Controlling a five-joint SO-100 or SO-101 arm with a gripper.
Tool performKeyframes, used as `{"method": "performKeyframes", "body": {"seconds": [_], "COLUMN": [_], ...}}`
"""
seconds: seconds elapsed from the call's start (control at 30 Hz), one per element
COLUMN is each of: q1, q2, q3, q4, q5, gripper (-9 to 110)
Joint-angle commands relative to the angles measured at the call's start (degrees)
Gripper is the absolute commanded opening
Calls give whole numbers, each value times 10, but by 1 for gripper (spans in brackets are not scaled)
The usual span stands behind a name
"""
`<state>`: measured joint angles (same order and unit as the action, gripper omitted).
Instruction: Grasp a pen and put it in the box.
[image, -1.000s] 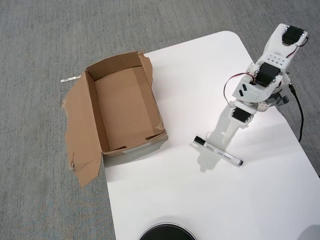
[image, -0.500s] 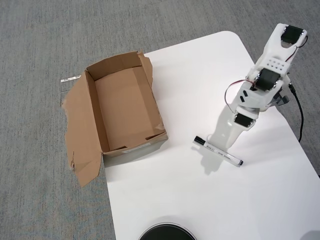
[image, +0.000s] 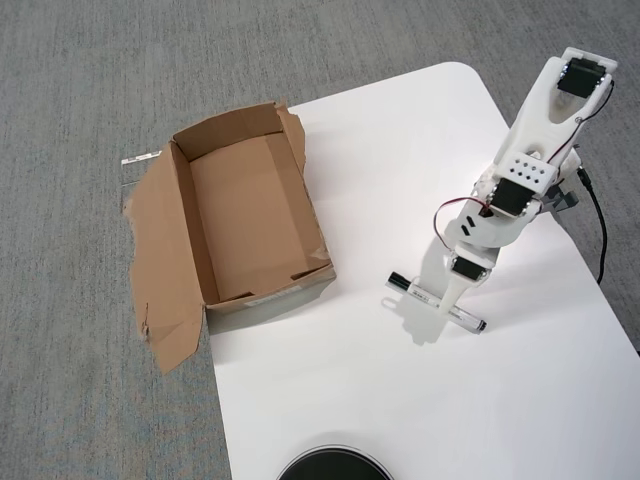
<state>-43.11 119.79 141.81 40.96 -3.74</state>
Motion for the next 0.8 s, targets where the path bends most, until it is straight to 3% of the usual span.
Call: {"method": "performKeyframes", "body": {"seconds": [0.0,0.77], "q1": [2,0], "q2": [-11,-91], "q3": [-14,-14], "q4": [-32,-108], "q5": [-3,-13], "gripper": [25,25]}}
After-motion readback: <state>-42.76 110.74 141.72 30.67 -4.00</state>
